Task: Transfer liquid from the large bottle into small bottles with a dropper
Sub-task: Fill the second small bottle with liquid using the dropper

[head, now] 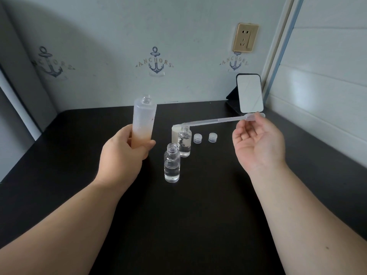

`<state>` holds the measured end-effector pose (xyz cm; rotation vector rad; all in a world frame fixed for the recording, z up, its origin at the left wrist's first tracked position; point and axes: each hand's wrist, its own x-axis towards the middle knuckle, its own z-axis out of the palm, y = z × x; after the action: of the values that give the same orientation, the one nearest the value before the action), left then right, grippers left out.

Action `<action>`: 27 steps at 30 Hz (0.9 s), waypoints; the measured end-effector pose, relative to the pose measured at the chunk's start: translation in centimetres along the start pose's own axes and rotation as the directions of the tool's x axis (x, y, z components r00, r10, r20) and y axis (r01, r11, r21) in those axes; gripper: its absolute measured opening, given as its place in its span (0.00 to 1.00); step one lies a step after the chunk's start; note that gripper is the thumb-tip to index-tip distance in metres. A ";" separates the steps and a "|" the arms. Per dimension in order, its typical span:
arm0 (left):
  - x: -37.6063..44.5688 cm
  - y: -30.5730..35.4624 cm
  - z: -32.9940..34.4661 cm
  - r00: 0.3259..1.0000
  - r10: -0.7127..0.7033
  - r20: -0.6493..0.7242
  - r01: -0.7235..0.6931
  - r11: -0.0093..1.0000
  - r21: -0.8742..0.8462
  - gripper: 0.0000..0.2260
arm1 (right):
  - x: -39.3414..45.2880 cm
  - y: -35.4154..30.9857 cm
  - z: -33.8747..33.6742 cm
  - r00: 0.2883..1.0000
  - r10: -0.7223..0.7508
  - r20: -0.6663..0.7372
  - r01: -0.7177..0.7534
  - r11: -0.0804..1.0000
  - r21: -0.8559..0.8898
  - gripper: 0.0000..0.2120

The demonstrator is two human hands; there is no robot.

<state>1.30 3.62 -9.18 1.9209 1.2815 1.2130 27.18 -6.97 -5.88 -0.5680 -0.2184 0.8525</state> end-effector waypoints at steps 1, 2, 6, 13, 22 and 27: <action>0.0 0.0 0.0 1.000 -0.009 -0.001 0.009 1.000 0.000 0.09 | 0.0 0.0 0.1 1.000 0.005 0.002 -0.005 1.000 0.000 0.10; 0.0 0.0 0.1 1.000 -0.016 -0.003 0.016 1.000 0.005 0.10 | -0.1 0.0 0.1 1.000 0.008 0.006 -0.008 1.000 -0.003 0.10; 0.1 0.0 0.1 0.999 -0.044 -0.001 0.044 0.999 0.027 0.15 | -0.1 0.0 0.3 1.000 0.005 0.021 -0.004 1.000 -0.024 0.11; 0.3 0.2 0.2 0.996 -0.078 0.036 0.078 0.997 -0.017 0.24 | -0.1 0.0 0.2 0.999 -0.017 0.048 0.020 0.998 -0.058 0.12; -0.7 0.7 -0.9 0.988 -0.147 -0.056 0.121 0.936 -0.331 0.08 | 0.0 0.1 0.2 0.999 -0.009 0.044 0.012 0.997 -0.077 0.09; -1.6 1.7 -1.8 0.979 -0.082 -0.184 0.030 0.963 -0.269 0.05 | 0.0 0.1 0.2 0.998 -0.018 0.052 0.022 0.996 -0.081 0.08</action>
<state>0.23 1.34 -7.66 1.5972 1.1906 1.4893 27.04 -6.89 -5.75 -0.6198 -0.3061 0.8418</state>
